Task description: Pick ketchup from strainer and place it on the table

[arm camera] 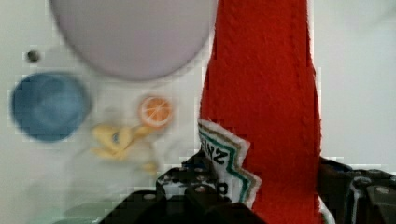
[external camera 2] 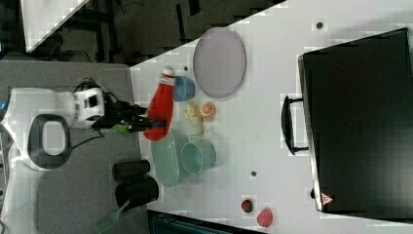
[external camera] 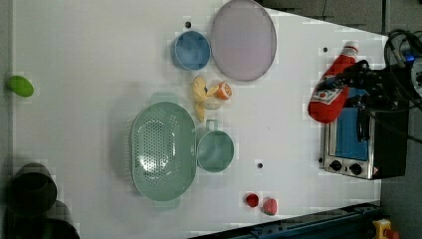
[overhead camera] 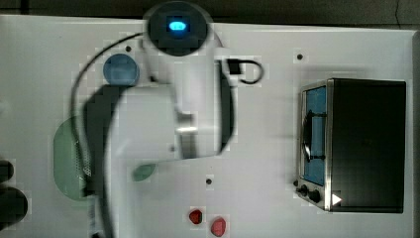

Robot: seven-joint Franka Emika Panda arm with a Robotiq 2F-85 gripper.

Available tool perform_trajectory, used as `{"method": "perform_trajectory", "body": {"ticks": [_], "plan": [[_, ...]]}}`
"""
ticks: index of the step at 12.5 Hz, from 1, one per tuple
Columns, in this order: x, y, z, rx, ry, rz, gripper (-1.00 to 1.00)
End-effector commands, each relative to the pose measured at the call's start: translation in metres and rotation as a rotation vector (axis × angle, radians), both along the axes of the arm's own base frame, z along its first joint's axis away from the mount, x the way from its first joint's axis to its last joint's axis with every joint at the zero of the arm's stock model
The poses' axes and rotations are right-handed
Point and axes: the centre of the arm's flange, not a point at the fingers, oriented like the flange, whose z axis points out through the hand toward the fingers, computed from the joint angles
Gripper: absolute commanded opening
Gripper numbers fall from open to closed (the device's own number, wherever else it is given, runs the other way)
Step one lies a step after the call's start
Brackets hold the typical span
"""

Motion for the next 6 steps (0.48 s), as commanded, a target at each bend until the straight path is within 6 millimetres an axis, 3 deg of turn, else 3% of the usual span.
{"method": "perform_trajectory", "body": {"ticks": [1,4,6], "plan": [[-0.010,-0.040,-0.021,0.014,0.024,0.082,0.21],[-0.021,-0.078,-0.065,0.011,0.026,0.026,0.21],[-0.032,-0.091,-0.100,0.009,0.001,0.008,0.21]]}}
